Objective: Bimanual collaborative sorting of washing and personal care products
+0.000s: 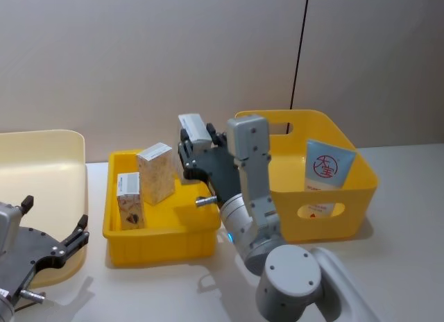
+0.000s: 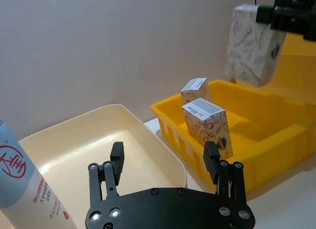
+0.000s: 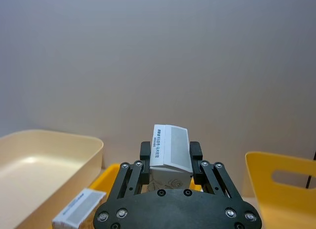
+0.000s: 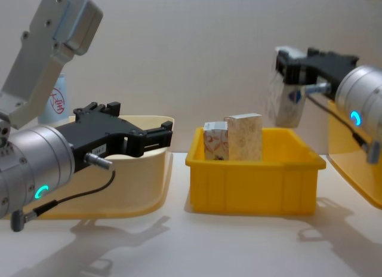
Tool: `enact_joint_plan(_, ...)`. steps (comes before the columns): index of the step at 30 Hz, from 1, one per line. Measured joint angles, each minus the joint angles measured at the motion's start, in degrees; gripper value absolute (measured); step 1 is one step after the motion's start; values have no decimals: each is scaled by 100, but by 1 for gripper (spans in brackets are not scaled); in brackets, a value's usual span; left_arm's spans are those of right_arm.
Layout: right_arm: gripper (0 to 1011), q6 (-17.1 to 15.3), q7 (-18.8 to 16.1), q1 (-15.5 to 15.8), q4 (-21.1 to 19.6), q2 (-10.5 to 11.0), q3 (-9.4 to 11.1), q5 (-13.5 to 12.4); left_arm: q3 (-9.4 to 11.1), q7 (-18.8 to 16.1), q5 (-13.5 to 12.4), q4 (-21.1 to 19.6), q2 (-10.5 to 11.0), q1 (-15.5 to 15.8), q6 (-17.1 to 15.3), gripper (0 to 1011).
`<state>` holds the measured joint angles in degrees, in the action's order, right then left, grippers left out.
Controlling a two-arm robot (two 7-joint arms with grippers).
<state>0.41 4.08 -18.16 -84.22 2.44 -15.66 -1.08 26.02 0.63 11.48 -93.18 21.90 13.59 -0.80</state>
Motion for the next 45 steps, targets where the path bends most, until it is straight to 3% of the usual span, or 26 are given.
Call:
enact_joint_plan(7, 454, 450, -68, 53, -288, 124, 184, -20, 0, 0, -1, 0, 0, 0, 0, 1001)
enact_joint_plan(15, 454, 705, 14, 256, -724, 269, 477, 24, 0, 0, 0, 0, 0, 0, 0, 1002)
enact_joint_plan(31, 455, 575, 301, 941, -1541, 432, 1002, 181, 0, 0, 0, 0, 0, 0, 0, 1002)
enact_joint_plan(45, 455, 324, 307, 1268, -1775, 471, 1179, 239, 0, 0, 0, 0, 0, 0, 0, 1002)
